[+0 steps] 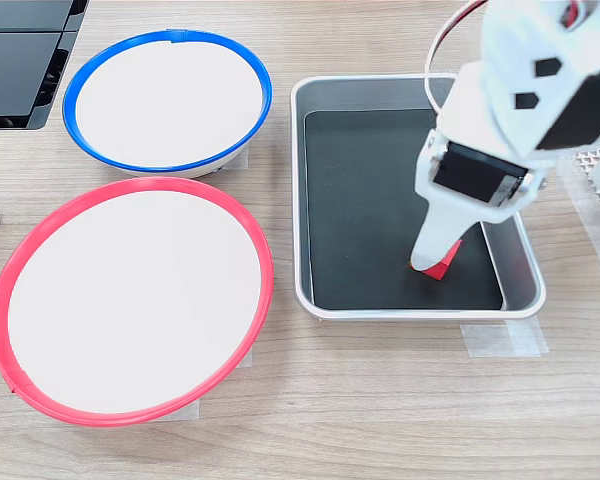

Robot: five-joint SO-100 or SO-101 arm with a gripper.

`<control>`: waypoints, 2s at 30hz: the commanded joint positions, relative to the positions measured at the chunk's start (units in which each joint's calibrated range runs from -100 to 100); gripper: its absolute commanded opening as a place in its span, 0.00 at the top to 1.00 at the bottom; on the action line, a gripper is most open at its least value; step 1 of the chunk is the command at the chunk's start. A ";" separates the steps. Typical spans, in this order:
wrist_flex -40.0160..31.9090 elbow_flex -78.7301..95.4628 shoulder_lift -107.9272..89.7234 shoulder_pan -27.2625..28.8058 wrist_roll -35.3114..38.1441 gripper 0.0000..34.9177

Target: Move a red block from tray to red dish

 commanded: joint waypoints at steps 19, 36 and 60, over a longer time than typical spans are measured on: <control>30.64 -36.74 12.74 -2.98 3.17 1.00; -11.37 -54.22 36.54 -1.28 -16.21 0.99; -64.94 12.33 -6.79 9.82 -31.31 1.00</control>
